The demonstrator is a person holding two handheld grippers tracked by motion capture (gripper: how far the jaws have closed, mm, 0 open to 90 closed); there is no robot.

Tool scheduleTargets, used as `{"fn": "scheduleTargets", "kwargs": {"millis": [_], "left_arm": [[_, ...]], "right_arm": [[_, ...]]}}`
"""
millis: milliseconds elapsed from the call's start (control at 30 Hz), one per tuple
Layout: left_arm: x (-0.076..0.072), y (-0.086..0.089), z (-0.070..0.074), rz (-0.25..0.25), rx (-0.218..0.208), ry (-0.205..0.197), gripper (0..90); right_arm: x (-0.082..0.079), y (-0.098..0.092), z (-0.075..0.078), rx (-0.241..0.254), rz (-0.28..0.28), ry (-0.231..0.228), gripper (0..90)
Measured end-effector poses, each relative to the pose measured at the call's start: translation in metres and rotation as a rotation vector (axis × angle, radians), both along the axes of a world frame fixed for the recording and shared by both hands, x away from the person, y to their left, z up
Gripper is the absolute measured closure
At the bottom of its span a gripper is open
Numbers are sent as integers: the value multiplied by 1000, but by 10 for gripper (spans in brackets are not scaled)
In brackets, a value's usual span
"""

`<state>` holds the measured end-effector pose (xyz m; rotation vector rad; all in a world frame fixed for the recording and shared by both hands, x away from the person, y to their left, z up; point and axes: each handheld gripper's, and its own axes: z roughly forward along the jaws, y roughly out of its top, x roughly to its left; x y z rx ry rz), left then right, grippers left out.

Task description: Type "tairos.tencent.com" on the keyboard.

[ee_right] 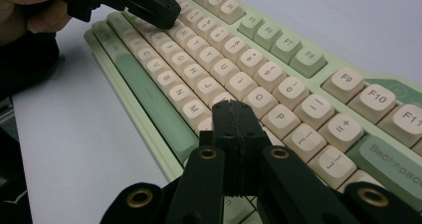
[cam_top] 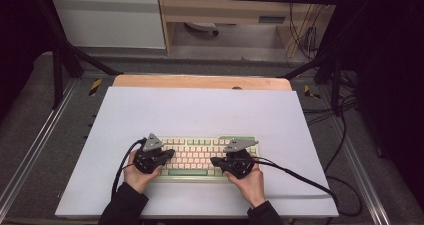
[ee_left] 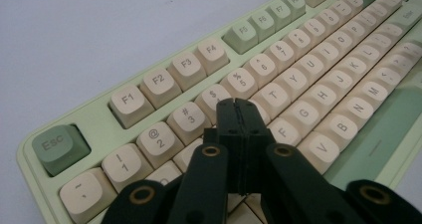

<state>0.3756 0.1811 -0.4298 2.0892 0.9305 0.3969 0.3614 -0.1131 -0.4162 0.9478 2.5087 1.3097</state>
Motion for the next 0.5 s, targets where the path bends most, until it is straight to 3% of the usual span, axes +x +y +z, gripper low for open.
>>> {"fn": "scheduleTargets", "kwargs": {"millis": [133, 500], "left_arm": [[1, 0, -2, 4, 17, 0, 900], [-5, 4, 3, -13, -6, -5, 899]], "right_arm": [[0, 0, 0, 0, 1, 1, 900], [0, 1, -1, 5, 4, 0, 900]]}}
